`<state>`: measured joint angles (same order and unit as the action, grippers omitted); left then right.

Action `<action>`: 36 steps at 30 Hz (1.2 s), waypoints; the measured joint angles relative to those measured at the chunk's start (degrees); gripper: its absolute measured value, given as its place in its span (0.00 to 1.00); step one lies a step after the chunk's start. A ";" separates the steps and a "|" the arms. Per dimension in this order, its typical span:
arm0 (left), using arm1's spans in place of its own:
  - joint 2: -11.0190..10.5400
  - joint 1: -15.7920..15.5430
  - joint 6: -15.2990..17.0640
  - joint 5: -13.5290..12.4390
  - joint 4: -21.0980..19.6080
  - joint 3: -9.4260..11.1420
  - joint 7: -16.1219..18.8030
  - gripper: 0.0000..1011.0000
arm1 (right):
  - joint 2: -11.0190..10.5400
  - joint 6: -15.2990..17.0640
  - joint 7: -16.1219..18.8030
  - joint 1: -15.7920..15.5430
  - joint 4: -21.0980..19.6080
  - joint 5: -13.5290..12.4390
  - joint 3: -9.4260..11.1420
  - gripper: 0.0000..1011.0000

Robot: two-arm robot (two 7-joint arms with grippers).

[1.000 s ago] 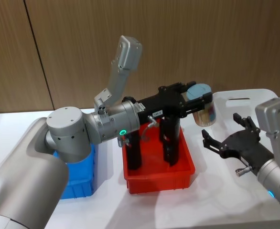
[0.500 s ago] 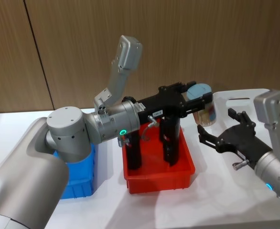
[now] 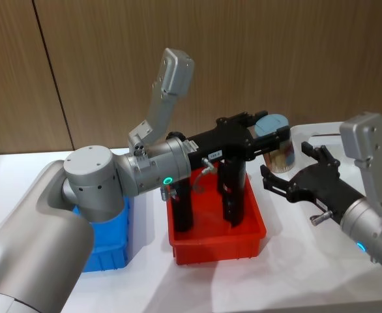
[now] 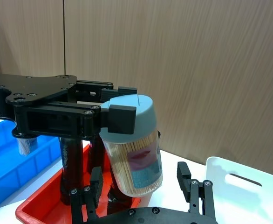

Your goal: Pick the cotton swabs from the blue box and place them into the white box.

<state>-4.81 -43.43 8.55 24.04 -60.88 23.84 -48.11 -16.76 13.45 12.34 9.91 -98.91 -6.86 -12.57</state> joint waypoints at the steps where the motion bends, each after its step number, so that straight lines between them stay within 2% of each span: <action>1: 0.00 0.00 0.00 0.00 0.00 0.00 0.00 0.65 | 0.04 0.05 0.11 0.09 0.05 0.08 -0.02 0.99; 14: 0.00 0.01 0.00 0.00 0.00 0.00 0.01 0.65 | 0.89 0.48 1.13 1.64 1.43 1.35 -0.48 0.99; 18: 0.00 0.00 0.00 0.00 -0.01 0.00 0.01 0.65 | 1.05 0.53 1.23 1.93 1.79 1.67 -0.56 0.93; 29: 0.00 0.01 0.00 0.00 0.00 0.00 0.02 0.65 | 1.28 0.56 1.43 2.39 2.37 1.81 -0.60 0.63; 36: 0.00 0.00 -0.01 0.00 -0.01 0.00 0.03 0.65 | 1.31 0.50 1.44 2.50 2.45 1.82 -0.60 0.63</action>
<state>-4.81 -43.43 8.54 24.04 -60.89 23.84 -48.08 -15.44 13.96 13.78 12.41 -96.46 -5.04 -13.17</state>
